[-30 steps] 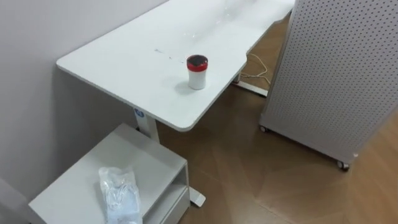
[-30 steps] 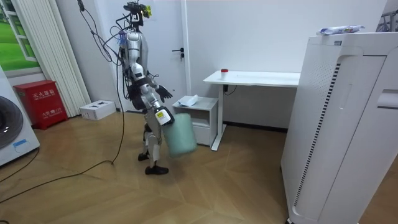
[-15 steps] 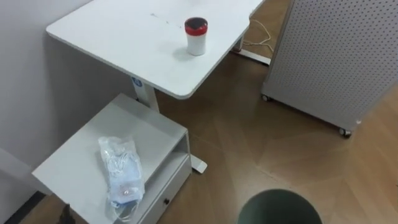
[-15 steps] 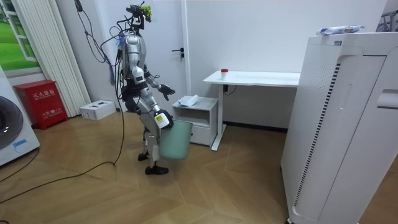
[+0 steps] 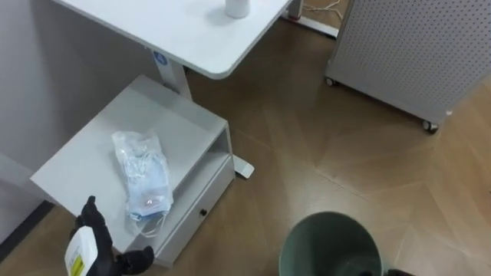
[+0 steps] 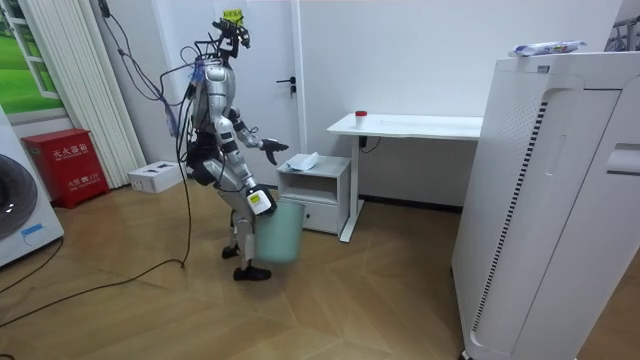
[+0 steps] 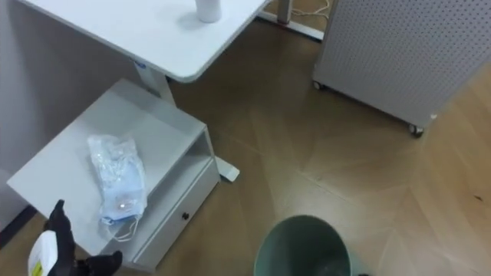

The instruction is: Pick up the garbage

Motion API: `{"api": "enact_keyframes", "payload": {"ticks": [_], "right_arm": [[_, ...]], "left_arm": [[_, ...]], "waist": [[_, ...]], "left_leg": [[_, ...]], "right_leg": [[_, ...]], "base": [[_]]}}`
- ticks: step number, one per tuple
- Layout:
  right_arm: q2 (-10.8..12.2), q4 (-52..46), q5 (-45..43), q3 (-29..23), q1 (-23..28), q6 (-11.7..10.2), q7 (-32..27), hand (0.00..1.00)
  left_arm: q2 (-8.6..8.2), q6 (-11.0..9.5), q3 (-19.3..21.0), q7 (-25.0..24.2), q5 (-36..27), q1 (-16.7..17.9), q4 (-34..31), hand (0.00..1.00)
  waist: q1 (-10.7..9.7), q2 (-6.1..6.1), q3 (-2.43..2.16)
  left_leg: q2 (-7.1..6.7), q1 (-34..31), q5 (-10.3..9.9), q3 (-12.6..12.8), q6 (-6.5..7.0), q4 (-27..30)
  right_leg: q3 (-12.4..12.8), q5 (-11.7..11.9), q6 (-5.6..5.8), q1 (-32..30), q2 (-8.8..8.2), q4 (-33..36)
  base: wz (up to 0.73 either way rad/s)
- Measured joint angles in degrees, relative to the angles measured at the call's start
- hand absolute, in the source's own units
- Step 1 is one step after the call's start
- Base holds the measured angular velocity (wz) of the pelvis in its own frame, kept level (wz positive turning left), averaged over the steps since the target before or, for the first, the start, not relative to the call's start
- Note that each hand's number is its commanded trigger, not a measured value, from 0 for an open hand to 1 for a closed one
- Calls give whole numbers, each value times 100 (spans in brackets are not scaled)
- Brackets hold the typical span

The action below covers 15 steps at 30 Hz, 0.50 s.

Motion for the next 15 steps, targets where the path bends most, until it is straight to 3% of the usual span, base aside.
{"api": "enact_keyframes", "payload": {"ticks": [6, 11, 15], "right_arm": [[2, -4, 216, 213, -8, 14, 105, 100], [-34, -3, 397, 337, -218, 20, 117, 100], [-44, -12, 594, 373, -275, 23, 136, 100]], "left_arm": [[80, -8, -263, 296, 268, -262, 157, 0], [165, -1, -544, 541, 616, -521, 278, 0], [202, 59, -621, 682, 1063, -637, 346, 0]], "waist": [[-118, 0, 10], [-176, 26, 78], [-185, 44, 95]], "left_leg": [[2, -214, -15, -76, 4, 125], [61, -533, -79, -124, 9, 396], [81, -661, -92, -123, -1, 463]], "right_leg": [[-87, -15, -11, -142, -17, 90], [-115, -31, -36, -389, 0, 202], [-118, -24, -57, -508, 11, 251]], "base": [[6], [0], [0]]}}
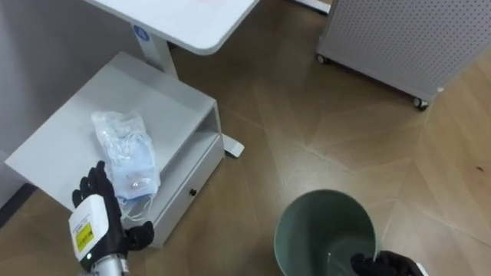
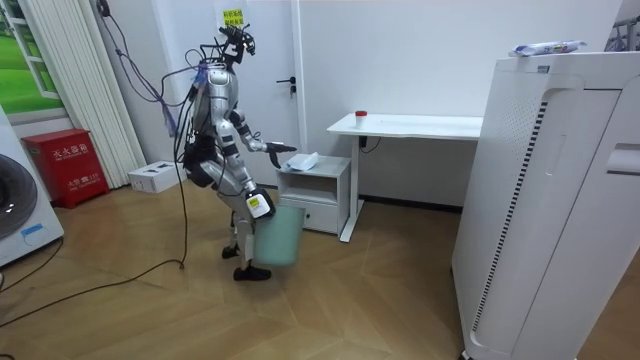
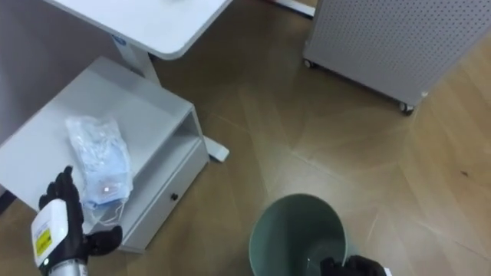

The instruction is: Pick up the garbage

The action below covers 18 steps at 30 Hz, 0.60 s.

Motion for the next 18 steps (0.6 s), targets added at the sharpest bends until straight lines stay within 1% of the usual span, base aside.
{"api": "enact_keyframes", "payload": {"ticks": [4, 5, 8, 10, 14, 18], "right_arm": [[-46, 1, 268, 152, -53, 93, 52, 100], [-54, -3, 302, 170, -68, 94, 59, 100], [-111, -6, 461, 172, -73, 142, 105, 100], [-116, -6, 458, 176, -76, 197, 105, 100], [-118, -17, 456, 167, -117, 196, 137, 100], [-116, -17, 452, 169, -154, 215, 278, 100]], "left_arm": [[130, 51, -145, 128, 259, -122, 4, 0], [178, 98, -162, 173, 315, -165, 4, 0], [241, 172, -262, 283, 326, -289, 5, 0], [242, 230, -310, 316, 346, -322, 6, 0], [256, 308, -358, 312, 519, -464, 207, 0], [260, 416, -363, 266, 553, -476, 290, 0]], "waist": [[-73, 42, 28], [-93, 42, 28], [-108, 43, 29], [-114, 44, 29], [-175, 45, 30], [-261, 45, 30]], "left_leg": [[15, -42, -6, 7, -4, 4], [15, -59, -8, 15, -8, 3], [15, -121, -8, 26, -9, 5], [12, -136, -9, 30, -10, 5], [11, -248, -10, 26, -12, 10], [16, -321, -9, 28, -12, 3]], "right_leg": [[-9, -11, -16, -50, -4, 15], [-8, -16, -23, -79, -7, 25], [0, -17, -27, -153, -7, 39], [10, -18, -28, -174, -4, 44], [5, -12, -33, -281, -3, 36], [7, -12, -33, -355, 3, 47]], "base": [[0], [-3], [0], [0], [0], [0]]}}
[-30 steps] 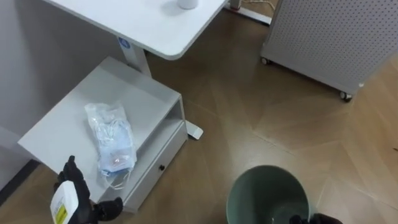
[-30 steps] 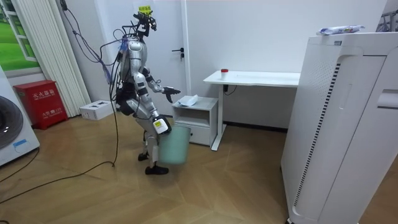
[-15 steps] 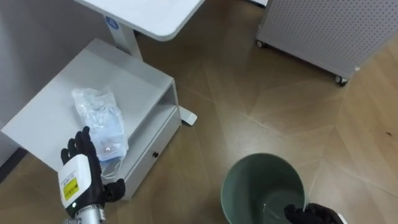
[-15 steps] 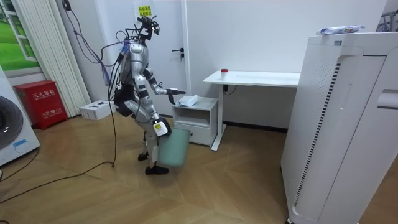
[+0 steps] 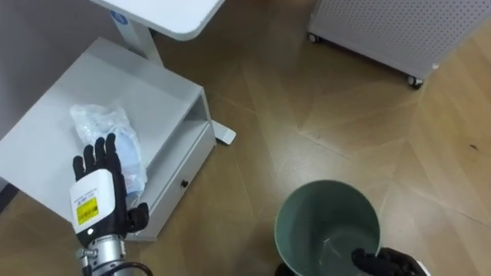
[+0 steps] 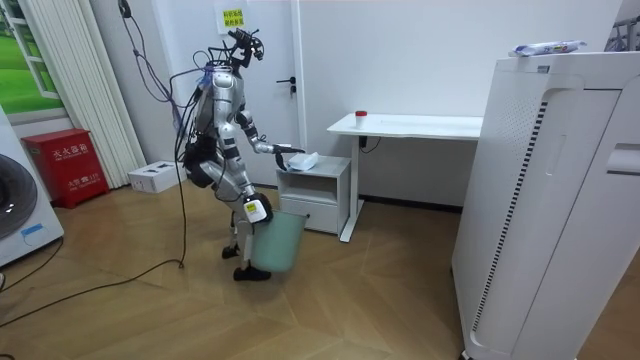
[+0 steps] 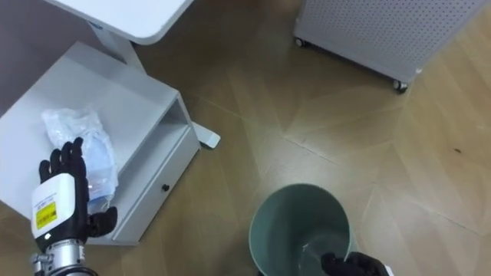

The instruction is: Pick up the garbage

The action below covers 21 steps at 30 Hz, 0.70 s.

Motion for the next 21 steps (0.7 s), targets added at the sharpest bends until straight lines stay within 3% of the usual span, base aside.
{"api": "enact_keyframes", "payload": {"ticks": [5, 12, 20, 21], "right_arm": [[-24, -12, -52, 0, -98, 45, 73, 100], [-119, -184, -34, 95, -119, 97, 78, 100], [-266, -237, -41, 89, -146, 234, 137, 100], [-266, -232, -41, 86, -154, 256, 133, 100]], "left_arm": [[6, 211, 10, -213, 62, -124, 336, 0], [4, 296, -44, -460, 48, -189, 477, 0], [100, 626, -159, -1059, -15, -236, 593, 0], [116, 647, -159, -1076, -19, -236, 592, 5]], "waist": [[-16, 2, 1], [-10, 1, 5], [32, 2, 7], [32, 2, 7]], "left_leg": [[1, -167, 0, 14, -1, 9], [8, -310, 3, 18, -5, 3], [9, -506, 1, 18, -4, 7], [9, -507, 1, 19, -4, 5]], "right_leg": [[18, 3, -6, -189, -10, 59], [-9, 15, -25, -330, -23, 48], [-8, 15, -25, -525, -14, 48], [-5, 15, -25, -529, -14, 48]], "base": [[0], [0], [0], [0]]}}
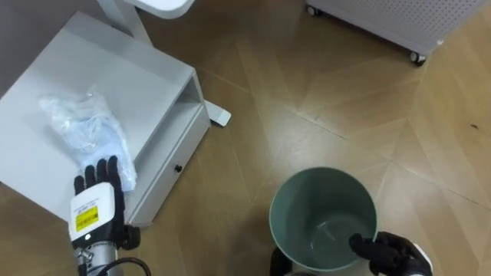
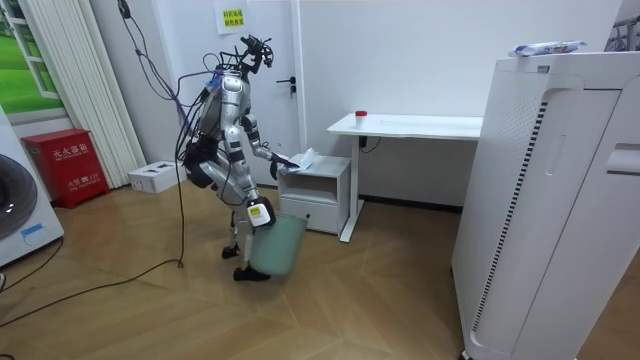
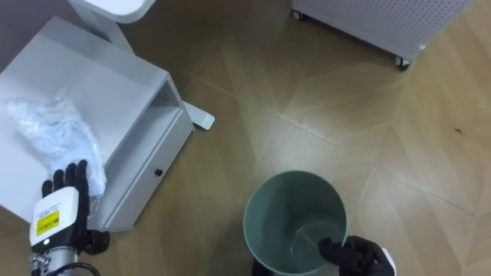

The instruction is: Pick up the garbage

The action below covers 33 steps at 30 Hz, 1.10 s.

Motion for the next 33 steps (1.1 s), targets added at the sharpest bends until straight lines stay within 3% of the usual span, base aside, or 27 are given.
{"api": "enact_keyframes", "payload": {"ticks": [1, 2, 3, 6, 13, 22, 29, 33], "right_arm": [[0, 0, 0, -4, -15, 55, -14, 100], [0, -4, 0, -3, -26, 87, -47, 100], [1, -2, 0, -2, -33, 95, -57, 100], [0, -5, -51, -40, -60, 119, -63, 100], [-11, -15, -222, -36, -65, 202, -65, 100], [-10, -229, -213, -36, 75, 301, -74, 100], [5, -229, -227, -31, 194, 303, -140, 100], [37, -230, -226, -29, 204, 298, -184, 100]], "left_arm": [[27, 52, 0, -31, -8, -4, 1, 55], [43, 91, 0, -72, -15, -19, 1, 72], [48, 105, 0, -100, -16, -27, 0, 100], [58, 178, 34, -110, 7, -53, -32, 100], [258, 233, 195, 0, 11, -159, -237, 100], [270, 461, 261, 30, 21, -56, -269, 100], [251, 462, 162, 29, -1, 266, -488, 100], [211, 445, 160, 2, -10, 292, -481, 100]], "waist": [[0, 0, 0], [2, -1, 0], [5, -1, -1], [16, -5, -4], [95, -10, -11], [97, -22, -38], [98, -9, -88], [101, -8, -93]], "left_leg": [[0, 1, 0, 4, 0, -6], [0, -1, 0, 4, 0, -7], [-1, -4, 0, 4, 0, -7], [-3, -10, 0, 4, 0, -5], [-25, 61, 17, -3, -12, -12], [-33, 166, 24, 7, -11, -37], [-33, 265, 40, 15, -11, -96], [-35, 331, 44, 15, -4, -104]], "right_leg": [[2, 0, 0, -3, -4, 0], [1, -1, 0, -7, -7, -1], [1, -1, 0, -9, -8, -1], [1, -1, 0, -10, -8, -7], [2, 1, -3, 56, -14, 0], [-8, 1, -1, 170, -6, -34], [-32, 9, 1, 277, -18, -98], [-35, 10, 4, 345, -25, -109]], "base": [[0], [0], [0], [0], [0], [0], [0], [0]]}}
